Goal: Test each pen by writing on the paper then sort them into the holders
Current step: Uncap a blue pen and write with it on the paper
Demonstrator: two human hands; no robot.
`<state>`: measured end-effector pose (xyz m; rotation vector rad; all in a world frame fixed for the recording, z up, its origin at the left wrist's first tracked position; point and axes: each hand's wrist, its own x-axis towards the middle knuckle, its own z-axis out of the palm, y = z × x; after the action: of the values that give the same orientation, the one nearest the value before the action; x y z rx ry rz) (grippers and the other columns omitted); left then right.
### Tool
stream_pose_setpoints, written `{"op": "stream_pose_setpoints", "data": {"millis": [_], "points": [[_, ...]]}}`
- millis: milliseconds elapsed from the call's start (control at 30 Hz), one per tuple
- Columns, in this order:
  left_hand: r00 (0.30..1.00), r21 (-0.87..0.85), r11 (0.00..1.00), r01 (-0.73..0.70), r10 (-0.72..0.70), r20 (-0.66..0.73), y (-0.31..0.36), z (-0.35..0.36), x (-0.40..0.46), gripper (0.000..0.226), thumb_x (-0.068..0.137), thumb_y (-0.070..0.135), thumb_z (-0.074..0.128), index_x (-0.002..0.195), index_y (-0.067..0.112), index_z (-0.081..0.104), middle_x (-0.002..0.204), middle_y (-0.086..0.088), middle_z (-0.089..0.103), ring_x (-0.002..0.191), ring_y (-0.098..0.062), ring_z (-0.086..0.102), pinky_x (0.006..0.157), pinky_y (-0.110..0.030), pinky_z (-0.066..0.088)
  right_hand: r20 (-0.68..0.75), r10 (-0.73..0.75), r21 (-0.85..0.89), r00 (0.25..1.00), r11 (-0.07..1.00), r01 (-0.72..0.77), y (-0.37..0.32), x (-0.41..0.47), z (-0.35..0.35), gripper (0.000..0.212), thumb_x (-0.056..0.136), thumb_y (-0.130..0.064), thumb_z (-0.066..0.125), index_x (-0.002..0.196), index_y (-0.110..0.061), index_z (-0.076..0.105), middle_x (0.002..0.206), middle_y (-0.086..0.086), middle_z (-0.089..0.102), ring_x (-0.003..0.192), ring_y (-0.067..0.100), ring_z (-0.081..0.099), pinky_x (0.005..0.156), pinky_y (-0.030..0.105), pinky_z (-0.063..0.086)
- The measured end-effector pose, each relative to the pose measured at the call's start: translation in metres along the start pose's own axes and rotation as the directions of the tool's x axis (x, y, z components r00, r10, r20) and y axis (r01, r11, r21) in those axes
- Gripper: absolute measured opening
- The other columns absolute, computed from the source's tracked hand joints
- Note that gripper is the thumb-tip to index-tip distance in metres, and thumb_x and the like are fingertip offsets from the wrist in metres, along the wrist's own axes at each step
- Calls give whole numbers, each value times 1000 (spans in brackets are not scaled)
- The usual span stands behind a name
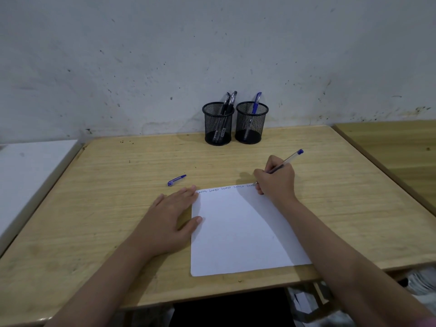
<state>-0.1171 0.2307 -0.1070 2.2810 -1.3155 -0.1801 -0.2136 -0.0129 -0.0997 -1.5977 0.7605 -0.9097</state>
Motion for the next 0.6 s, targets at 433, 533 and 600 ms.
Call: {"op": "stream_pose_setpoints", "data": {"millis": [433,533,600], "points": [[1000,-4,1000,-9,9,-16,-1,1,0,74,73,66,29,139,32,32,146,27,20,136,8,14,113,-35,8,-11,26,-1,1000,1000,-26,-1,1,-3,39,69,11,52,53,-15,28,47,3,28,38,22,45,39,23,34],[1000,-7,1000,-7,7,-16,-1,1,0,75,72,66,29,139,32,32,147,26,21,137,7,14,113,-34,8,-27,17,8,999,1000,-17,-1,1,-3,40,68,11,52,52,-16,27,41,-1,28,32,20,42,39,23,32],[1000,-7,1000,-5,5,-11,-1,0,1,76,72,66,28,140,32,32,148,25,21,137,7,15,113,-35,8,-27,5,2,1000,1000,-5,0,0,-3,41,68,12,51,52,-17,27,36,-9,27,31,19,41,39,23,31]]}}
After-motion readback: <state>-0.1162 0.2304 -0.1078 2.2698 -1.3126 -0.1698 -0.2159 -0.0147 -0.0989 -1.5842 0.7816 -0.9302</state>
